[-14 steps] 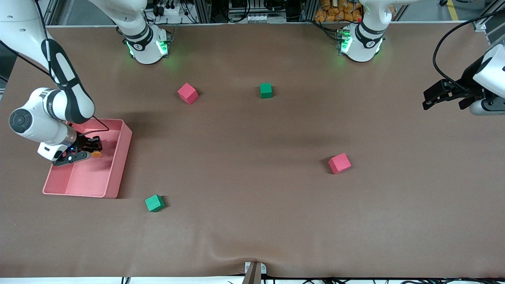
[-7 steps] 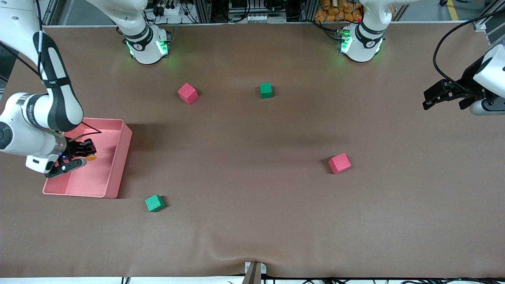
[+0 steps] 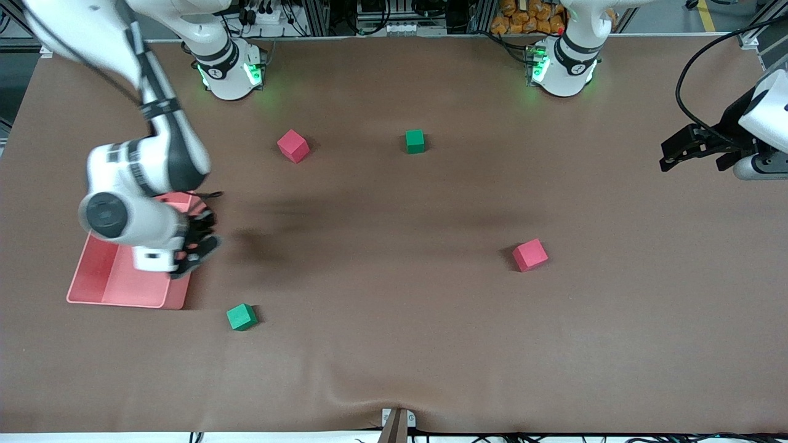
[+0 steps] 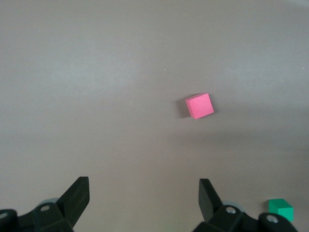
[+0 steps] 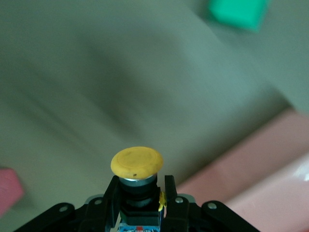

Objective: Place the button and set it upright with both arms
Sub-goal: 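Lift the button out of the tray with the right gripper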

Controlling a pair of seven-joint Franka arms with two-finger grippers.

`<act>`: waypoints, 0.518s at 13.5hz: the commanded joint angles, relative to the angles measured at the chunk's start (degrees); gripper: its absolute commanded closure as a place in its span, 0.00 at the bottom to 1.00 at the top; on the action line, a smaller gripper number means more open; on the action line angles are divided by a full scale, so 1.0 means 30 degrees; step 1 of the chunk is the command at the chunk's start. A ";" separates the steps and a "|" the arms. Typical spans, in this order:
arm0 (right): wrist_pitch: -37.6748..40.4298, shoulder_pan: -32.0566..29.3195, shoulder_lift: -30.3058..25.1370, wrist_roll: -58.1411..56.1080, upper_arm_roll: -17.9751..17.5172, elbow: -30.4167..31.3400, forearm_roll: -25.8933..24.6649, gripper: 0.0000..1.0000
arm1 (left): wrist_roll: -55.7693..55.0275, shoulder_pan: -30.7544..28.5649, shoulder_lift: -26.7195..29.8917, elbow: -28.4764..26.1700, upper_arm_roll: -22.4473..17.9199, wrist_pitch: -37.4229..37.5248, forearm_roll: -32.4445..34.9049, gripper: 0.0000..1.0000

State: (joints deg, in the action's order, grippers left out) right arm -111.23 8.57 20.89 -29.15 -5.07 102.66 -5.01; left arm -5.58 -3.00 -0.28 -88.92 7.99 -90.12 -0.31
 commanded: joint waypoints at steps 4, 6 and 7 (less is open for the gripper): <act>0.0222 0.5430 0.0502 0.7881 0.0283 -0.1814 0.1607 1.00 | 0.0424 0.0005 -0.0141 0.0169 0.0033 0.0128 -0.0336 0.00; -0.0069 0.6252 0.1555 1.0264 0.0283 -0.3012 0.2719 1.00 | 0.0425 0.0005 -0.0170 0.0169 0.0033 0.0128 -0.0336 0.00; -0.0246 0.6691 0.2112 1.1086 0.0283 -0.3541 0.3160 1.00 | 0.0425 0.0034 -0.0199 0.0140 0.0062 0.0128 -0.0336 0.00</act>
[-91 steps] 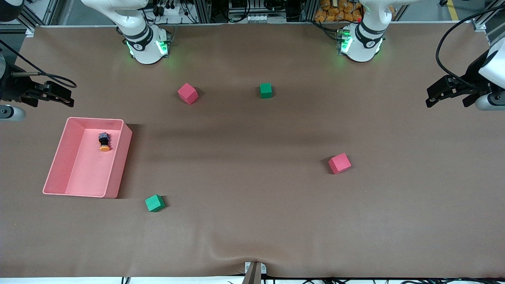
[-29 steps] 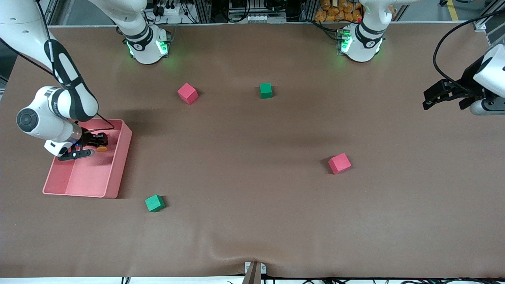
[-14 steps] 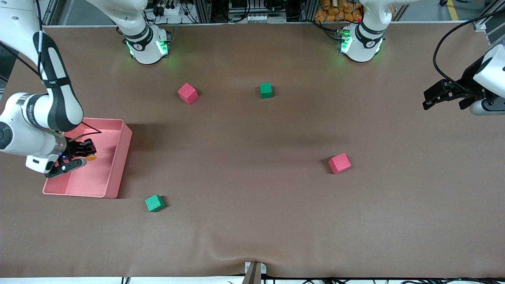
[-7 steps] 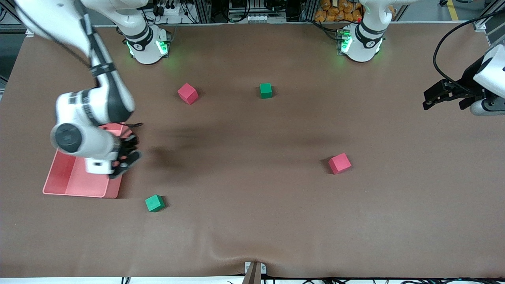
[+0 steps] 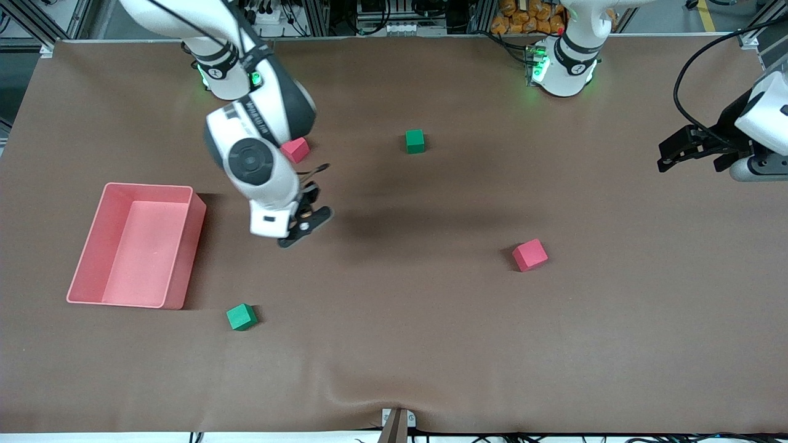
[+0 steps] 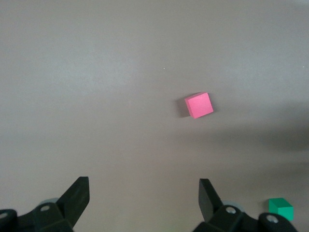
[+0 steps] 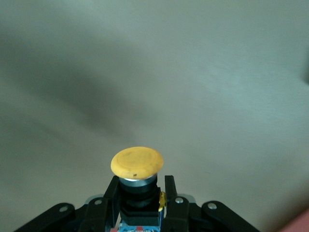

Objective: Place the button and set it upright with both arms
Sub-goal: 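Lift the button out of the tray with the right gripper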

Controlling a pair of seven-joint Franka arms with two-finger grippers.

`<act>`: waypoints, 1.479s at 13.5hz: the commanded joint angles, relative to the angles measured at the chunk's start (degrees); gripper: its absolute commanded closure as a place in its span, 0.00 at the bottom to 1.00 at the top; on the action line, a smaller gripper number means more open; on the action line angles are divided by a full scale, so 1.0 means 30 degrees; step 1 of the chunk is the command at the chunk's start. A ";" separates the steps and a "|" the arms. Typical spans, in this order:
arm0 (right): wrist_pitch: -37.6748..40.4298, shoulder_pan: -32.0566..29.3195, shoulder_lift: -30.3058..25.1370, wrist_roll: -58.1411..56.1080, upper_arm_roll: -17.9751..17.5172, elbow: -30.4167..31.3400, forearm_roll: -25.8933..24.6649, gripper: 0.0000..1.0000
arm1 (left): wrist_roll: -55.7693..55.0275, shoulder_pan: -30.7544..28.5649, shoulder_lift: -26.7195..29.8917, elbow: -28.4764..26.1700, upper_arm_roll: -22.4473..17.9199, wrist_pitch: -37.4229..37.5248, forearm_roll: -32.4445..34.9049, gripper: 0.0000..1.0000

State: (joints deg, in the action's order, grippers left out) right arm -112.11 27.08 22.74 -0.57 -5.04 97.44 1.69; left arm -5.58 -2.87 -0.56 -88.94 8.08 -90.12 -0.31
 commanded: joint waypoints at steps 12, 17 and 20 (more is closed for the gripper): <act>-0.7032 0.5116 0.8175 1.2546 0.0128 -0.5028 0.1839 1.00 | 0.0454 0.0018 -0.0105 0.0117 0.0031 0.0157 -0.0336 0.00; -0.8566 0.5564 0.9558 1.3492 0.0129 -0.6143 0.1723 0.74 | 0.0483 0.0048 -0.0134 0.0058 0.0060 0.0157 -0.0336 0.00; -0.8537 0.5536 0.9384 1.3522 0.0129 -0.6143 0.1664 0.00 | 0.0571 0.0077 -0.0134 0.0058 0.0060 0.0157 -0.0336 0.00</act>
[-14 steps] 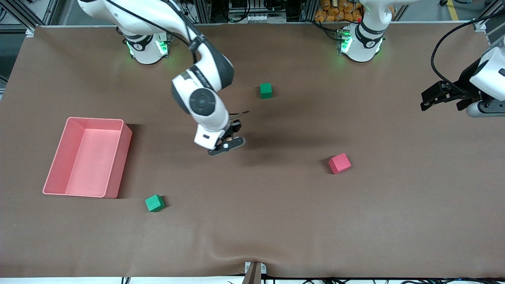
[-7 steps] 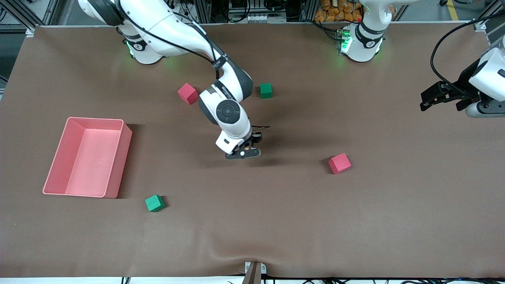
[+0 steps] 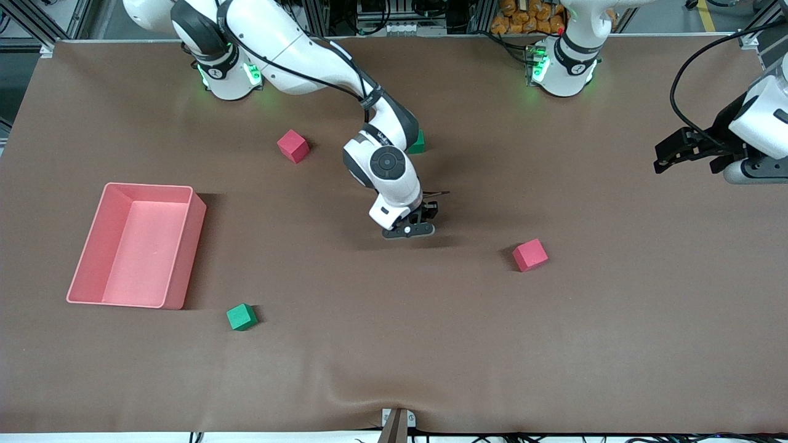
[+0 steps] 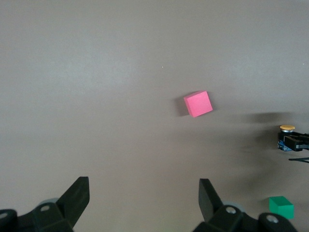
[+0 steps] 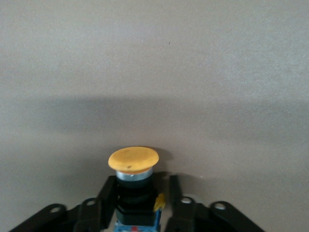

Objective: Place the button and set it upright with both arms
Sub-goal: 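Set the button upright on the table and open the right gripper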

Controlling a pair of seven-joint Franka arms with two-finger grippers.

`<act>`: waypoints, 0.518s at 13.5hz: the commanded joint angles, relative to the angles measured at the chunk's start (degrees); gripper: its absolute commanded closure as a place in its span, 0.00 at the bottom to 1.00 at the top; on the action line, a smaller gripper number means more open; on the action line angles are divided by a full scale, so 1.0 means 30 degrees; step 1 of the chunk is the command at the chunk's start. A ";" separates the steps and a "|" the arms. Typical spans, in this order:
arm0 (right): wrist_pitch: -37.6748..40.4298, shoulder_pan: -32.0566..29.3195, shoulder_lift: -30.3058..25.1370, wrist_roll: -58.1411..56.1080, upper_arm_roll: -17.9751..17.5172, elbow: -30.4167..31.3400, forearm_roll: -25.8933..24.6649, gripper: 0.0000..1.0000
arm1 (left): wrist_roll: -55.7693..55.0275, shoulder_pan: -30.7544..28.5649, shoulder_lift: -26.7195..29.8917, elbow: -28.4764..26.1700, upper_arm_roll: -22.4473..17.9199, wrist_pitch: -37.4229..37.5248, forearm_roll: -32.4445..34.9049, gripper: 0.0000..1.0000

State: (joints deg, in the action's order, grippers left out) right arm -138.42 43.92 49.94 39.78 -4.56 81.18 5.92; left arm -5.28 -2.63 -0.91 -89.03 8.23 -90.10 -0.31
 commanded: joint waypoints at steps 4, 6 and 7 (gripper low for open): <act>0.0611 -0.1099 -0.0241 0.0010 0.0113 -0.0751 0.0282 0.00 | 0.0473 0.0056 -0.0108 0.0115 0.0009 0.0150 -0.0336 0.00; 0.0612 -0.2327 -0.0329 0.0039 0.0113 -0.0810 0.0253 0.00 | 0.0473 0.0319 -0.0224 0.0086 0.0009 0.0150 -0.0336 0.00; 0.0583 -0.2943 -0.0358 0.0010 0.0142 -0.1042 0.0253 0.00 | 0.0502 0.0320 -0.0254 0.0115 0.0038 0.0150 -0.0307 0.00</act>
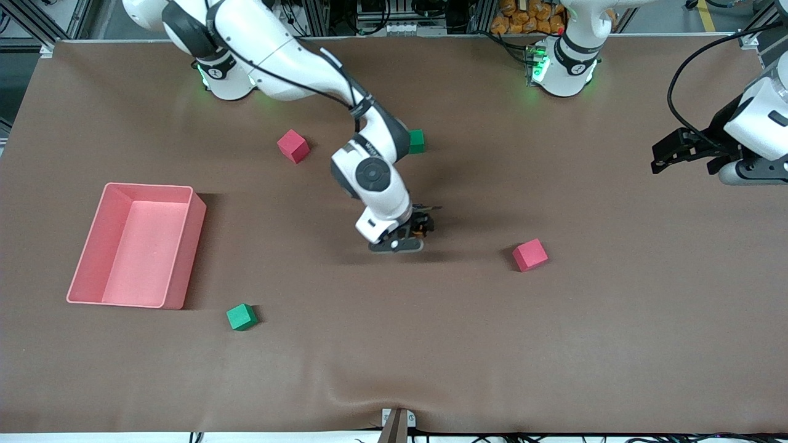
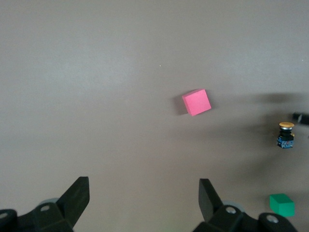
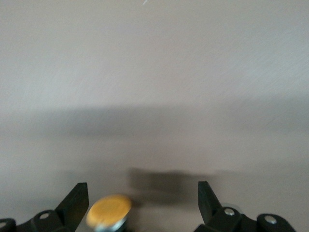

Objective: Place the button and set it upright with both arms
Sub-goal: 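Set the button upright on the table and open the right gripper, then retract the right gripper while the left gripper reaches over the button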

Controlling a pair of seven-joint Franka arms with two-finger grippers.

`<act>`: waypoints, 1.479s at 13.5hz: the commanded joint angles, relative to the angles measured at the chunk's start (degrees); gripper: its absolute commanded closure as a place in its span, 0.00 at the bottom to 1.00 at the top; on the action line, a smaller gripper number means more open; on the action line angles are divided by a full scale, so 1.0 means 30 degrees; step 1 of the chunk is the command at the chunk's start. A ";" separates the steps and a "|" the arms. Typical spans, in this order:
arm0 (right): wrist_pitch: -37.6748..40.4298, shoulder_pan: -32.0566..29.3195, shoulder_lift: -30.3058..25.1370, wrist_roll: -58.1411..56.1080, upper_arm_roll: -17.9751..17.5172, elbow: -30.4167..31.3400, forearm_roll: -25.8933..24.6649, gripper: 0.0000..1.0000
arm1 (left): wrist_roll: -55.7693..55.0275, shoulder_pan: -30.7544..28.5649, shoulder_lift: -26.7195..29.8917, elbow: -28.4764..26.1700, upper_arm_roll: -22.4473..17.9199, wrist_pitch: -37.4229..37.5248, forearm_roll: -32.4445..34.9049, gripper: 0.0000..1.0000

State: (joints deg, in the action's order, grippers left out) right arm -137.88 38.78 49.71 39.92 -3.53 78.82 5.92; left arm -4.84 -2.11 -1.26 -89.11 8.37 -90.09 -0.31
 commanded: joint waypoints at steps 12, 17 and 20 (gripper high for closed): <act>0.1691 -0.8646 -0.1799 -0.3722 0.0443 -0.3393 -0.3699 0.00 | -0.2862 0.3333 -0.4440 0.2073 0.0404 0.0117 -0.0690 0.00; 0.2982 -1.1544 -0.3820 -0.8434 0.0385 -0.2401 -0.3527 0.00 | -0.4068 0.6351 -0.7164 0.4237 0.0112 0.0701 0.0775 0.00; 0.3070 -1.2661 -0.6041 -0.8737 0.0385 0.0052 -0.3468 0.00 | -0.5530 0.6648 -0.7725 0.4857 0.0315 0.1054 0.0660 0.00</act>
State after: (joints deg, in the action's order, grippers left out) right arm -128.68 2.32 38.48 14.25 -1.31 70.31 -3.80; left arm -19.36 17.09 -22.77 -78.30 9.44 -89.34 0.80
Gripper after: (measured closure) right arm 0.000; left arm 0.000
